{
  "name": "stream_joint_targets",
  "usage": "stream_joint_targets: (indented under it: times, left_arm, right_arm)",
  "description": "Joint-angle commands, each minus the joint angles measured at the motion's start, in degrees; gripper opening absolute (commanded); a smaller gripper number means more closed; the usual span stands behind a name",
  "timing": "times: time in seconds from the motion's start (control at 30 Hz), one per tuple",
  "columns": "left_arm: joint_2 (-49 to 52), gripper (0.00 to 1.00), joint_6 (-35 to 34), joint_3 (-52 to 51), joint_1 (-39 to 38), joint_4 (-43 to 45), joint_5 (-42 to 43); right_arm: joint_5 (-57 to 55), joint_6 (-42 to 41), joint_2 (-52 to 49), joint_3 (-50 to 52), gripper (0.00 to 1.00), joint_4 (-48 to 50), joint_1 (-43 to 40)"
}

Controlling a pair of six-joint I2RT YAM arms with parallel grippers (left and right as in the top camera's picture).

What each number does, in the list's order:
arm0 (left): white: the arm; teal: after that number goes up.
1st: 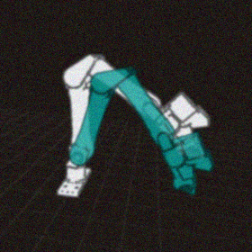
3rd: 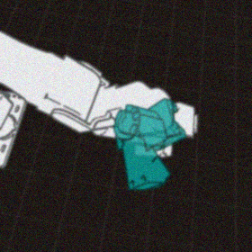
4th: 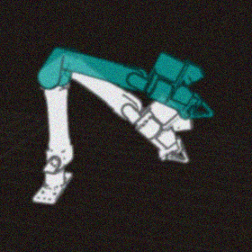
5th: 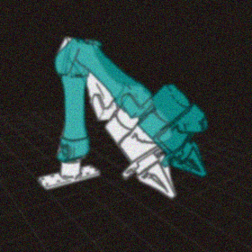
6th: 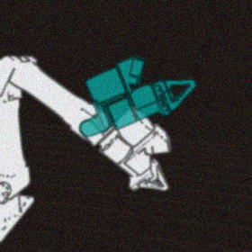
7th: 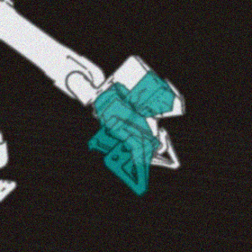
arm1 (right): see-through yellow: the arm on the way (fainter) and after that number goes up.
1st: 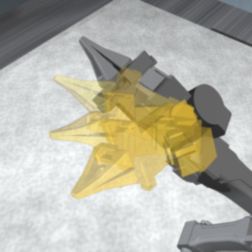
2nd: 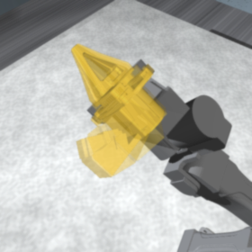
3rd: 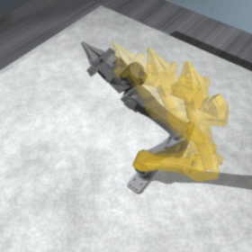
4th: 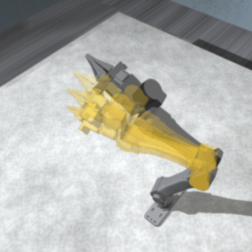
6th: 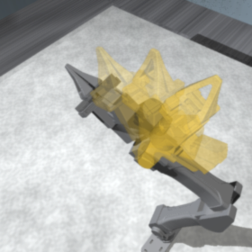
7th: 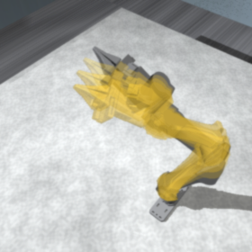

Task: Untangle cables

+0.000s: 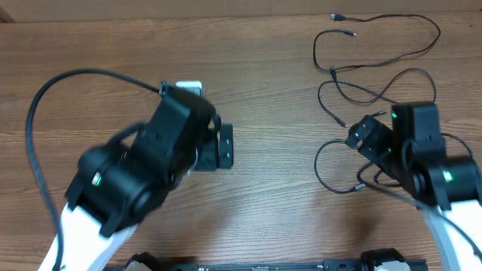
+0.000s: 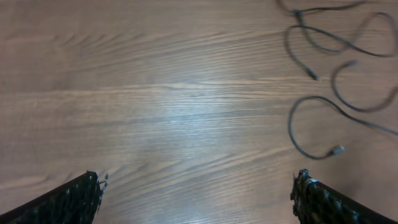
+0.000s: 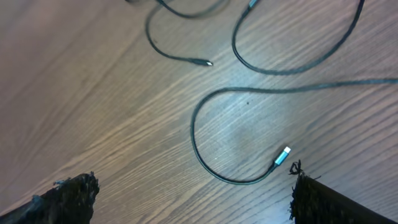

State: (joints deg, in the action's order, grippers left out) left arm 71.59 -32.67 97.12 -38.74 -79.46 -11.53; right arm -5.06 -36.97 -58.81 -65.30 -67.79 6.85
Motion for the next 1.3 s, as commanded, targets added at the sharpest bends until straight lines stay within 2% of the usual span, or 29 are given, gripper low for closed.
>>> stream_joint_targets:
  times: [0.0, 0.23, 0.37, 0.67, 1.27]
  left_arm:
    - [-1.27, 0.99, -2.27, -2.03, -5.33, 0.02, -5.46]
    - [-4.7, 0.99, -14.95, -9.84, -19.56, 0.09, -22.21]
    - [-5.35, 0.99, -17.44, -10.51, -25.62, 0.31, -27.36]
    - [-5.29, 1.0, -17.53, -10.51, -25.73, 0.33, -28.96]
    - [-3.28, 1.0, -17.51, -10.51, -25.75, 0.37, -28.87]
  right_arm:
    - [-1.14, 1.7, 4.94, 2.58, 1.0, -0.63, 0.22]
    - [-1.05, 1.66, 13.09, 6.75, 1.0, -1.18, 0.22]
    - [-0.48, 1.25, 13.25, 6.8, 1.0, -1.33, 0.22]
    - [-0.24, 1.25, 12.37, 6.8, 1.0, 2.14, 0.22]
    - [-0.24, 1.25, 12.33, 6.8, 1.0, 0.81, 0.22]
